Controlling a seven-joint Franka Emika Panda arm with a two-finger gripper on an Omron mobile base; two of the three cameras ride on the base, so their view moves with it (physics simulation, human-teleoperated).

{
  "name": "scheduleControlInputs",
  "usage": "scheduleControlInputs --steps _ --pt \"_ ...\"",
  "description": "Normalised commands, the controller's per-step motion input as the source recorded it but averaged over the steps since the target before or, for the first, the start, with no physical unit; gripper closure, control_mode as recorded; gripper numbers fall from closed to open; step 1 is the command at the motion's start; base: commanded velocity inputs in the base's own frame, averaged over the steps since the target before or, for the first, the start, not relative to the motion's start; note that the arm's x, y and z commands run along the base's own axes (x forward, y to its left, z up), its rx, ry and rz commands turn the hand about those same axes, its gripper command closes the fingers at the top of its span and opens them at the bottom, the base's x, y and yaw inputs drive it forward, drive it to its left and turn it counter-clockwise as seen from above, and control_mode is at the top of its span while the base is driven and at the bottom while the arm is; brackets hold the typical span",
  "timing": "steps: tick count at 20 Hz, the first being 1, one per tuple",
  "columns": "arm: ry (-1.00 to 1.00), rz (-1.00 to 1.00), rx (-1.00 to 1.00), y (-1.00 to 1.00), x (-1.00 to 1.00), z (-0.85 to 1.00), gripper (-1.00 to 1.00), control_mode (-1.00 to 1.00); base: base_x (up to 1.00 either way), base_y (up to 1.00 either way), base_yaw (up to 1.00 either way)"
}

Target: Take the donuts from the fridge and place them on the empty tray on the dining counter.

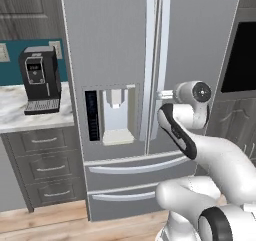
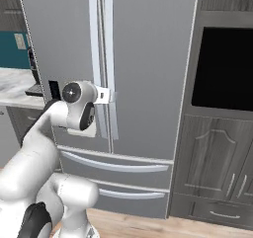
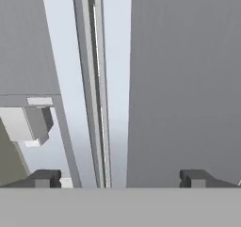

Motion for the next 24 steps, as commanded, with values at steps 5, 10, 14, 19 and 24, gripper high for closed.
scheduleControlInputs --steps 5,10,14,19,24 --pt "-0.01 0.08 0.0 0.0 0.52 0.11 -1.0 -1.0 0.0 0.0 0.0" --pt "-0.03 0.07 0.0 -0.01 0.73 0.0 -1.0 -1.0 0.0 0.0 0.0" --pt "0.0 0.03 0.0 -0.09 0.78 0.0 -1.0 -1.0 0.0 0.0 0.0" --pt "-0.01 0.01 0.0 -0.1 0.71 0.0 -1.0 -1.0 0.0 0.0 0.0" --pt "-0.01 0.0 0.0 -0.03 0.71 0.0 -1.0 -1.0 0.0 0.0 0.0"
